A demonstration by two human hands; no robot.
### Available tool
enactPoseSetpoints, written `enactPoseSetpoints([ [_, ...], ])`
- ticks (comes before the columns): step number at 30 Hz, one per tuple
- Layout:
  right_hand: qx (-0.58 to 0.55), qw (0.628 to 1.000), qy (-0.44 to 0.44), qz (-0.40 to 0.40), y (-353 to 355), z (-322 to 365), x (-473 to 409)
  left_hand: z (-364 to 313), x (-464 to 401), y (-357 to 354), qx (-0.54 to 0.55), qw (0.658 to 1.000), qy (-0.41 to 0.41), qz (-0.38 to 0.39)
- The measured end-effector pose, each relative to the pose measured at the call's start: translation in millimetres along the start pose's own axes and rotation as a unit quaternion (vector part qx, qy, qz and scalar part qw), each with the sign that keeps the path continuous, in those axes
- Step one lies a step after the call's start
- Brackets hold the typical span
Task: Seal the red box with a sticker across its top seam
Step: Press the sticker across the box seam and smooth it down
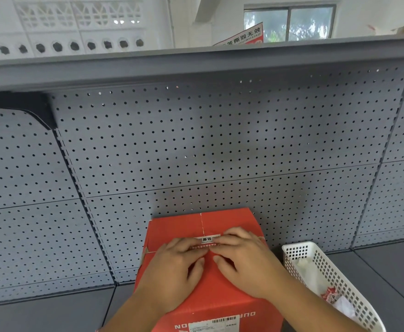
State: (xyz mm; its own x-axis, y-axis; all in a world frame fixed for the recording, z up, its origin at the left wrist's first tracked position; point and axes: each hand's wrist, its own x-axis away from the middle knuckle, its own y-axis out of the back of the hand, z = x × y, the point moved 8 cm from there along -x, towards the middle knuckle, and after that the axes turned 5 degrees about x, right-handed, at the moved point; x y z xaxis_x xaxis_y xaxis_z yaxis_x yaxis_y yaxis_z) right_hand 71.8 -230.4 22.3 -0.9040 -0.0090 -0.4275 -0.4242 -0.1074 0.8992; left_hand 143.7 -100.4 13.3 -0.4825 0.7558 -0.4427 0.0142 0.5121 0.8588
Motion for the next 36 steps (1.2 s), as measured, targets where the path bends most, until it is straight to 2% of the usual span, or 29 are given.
enactPoseSetpoints([
  [6,0.005,0.997,-0.050,-0.050,2.5,-11.1,2.4,0.0,4.1,12.2,-0.020,0.997,0.009,-0.068],
  [9,0.004,0.995,-0.085,-0.057,0.9,-17.4,3.1,3.4,7.7,16.1,-0.033,0.993,0.043,-0.100],
  [15,0.015,0.993,-0.091,-0.069,-1.5,-21.8,3.6,6.0,9.3,16.2,-0.045,0.992,0.066,-0.096],
  [19,0.004,0.996,-0.079,-0.046,-0.9,-17.8,-0.2,7.3,6.9,15.0,-0.036,0.994,0.079,-0.068],
  [23,-0.008,0.994,-0.031,0.103,-17.4,-5.2,-1.8,7.2,1.3,-7.2,-0.007,0.995,0.071,0.068],
  [25,-0.004,0.990,-0.023,0.141,-22.7,-3.5,-1.6,5.3,-1.3,-12.7,-0.019,0.992,0.064,0.111],
  [36,0.004,0.992,-0.093,0.083,-20.2,-14.8,-0.6,12.9,2.2,-12.6,-0.058,0.989,0.109,0.081],
])
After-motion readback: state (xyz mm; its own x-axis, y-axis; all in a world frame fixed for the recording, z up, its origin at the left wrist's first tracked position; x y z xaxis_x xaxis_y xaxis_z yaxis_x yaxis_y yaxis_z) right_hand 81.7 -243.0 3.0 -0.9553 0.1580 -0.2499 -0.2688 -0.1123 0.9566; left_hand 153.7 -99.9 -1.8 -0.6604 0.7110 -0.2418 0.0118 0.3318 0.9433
